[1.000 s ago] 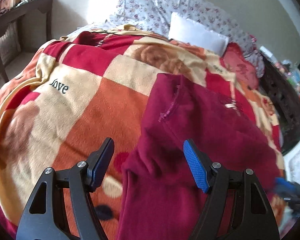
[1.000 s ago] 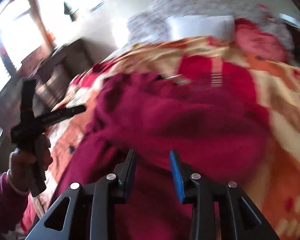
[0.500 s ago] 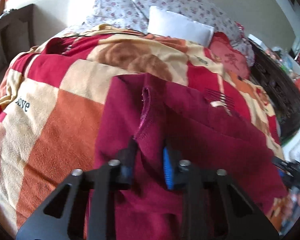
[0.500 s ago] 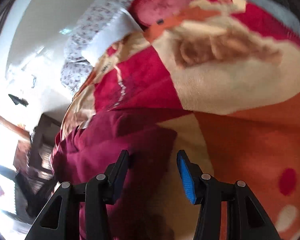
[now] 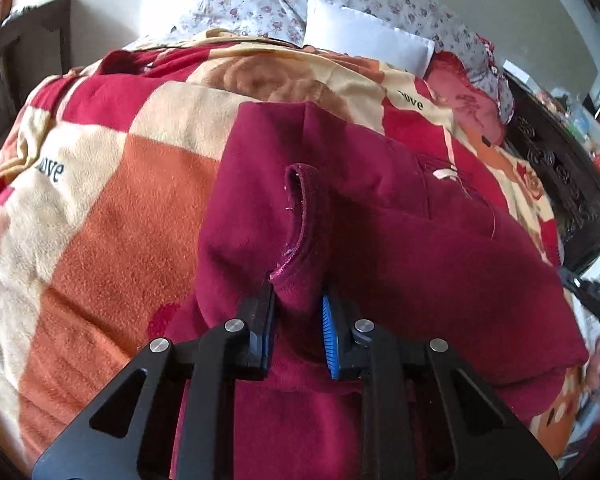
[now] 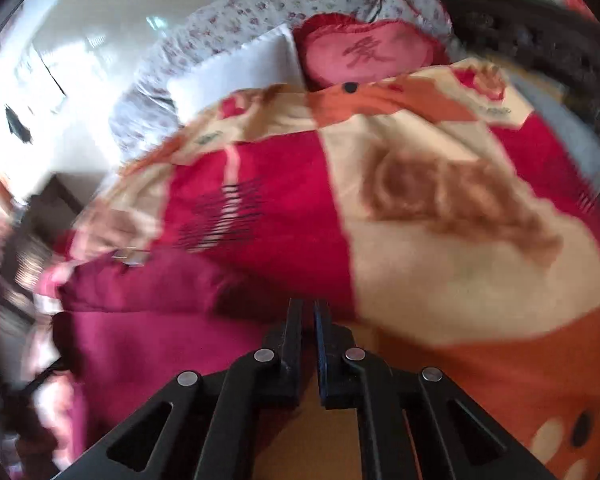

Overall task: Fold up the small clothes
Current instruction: 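Hold the shirt edge with the left gripper and release it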

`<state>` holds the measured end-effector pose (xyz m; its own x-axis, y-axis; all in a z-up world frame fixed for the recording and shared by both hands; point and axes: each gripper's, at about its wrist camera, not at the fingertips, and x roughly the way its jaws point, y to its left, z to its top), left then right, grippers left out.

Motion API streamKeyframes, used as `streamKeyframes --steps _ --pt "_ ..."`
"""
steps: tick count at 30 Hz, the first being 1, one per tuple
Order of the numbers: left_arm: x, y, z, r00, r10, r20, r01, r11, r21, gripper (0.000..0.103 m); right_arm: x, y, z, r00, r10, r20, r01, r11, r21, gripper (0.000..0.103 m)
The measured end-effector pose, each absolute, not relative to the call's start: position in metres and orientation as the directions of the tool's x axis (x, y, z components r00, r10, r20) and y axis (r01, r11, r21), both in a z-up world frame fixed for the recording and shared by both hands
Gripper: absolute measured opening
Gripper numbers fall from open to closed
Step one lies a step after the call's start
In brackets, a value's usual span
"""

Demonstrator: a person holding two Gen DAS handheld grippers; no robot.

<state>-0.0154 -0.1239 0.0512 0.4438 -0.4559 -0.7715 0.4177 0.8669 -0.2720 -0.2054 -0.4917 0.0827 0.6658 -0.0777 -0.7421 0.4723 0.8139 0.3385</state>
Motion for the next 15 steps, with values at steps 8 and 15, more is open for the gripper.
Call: streamKeyframes --steps 8,15 --pt "-0.018 -0.120 0.056 0.447 -0.461 -0.767 0.425 0.864 -0.271 0.019 -0.282 -0.412 0.097 0.684 0.018 -0.730 0.265 0.926 0.271 0.054" --pt "-0.022 -0.120 0.060 0.459 -0.452 -0.765 0.417 0.870 -0.264 0.019 -0.264 -0.390 0.068 0.679 0.024 -0.734 0.307 0.899 0.313 0.054"
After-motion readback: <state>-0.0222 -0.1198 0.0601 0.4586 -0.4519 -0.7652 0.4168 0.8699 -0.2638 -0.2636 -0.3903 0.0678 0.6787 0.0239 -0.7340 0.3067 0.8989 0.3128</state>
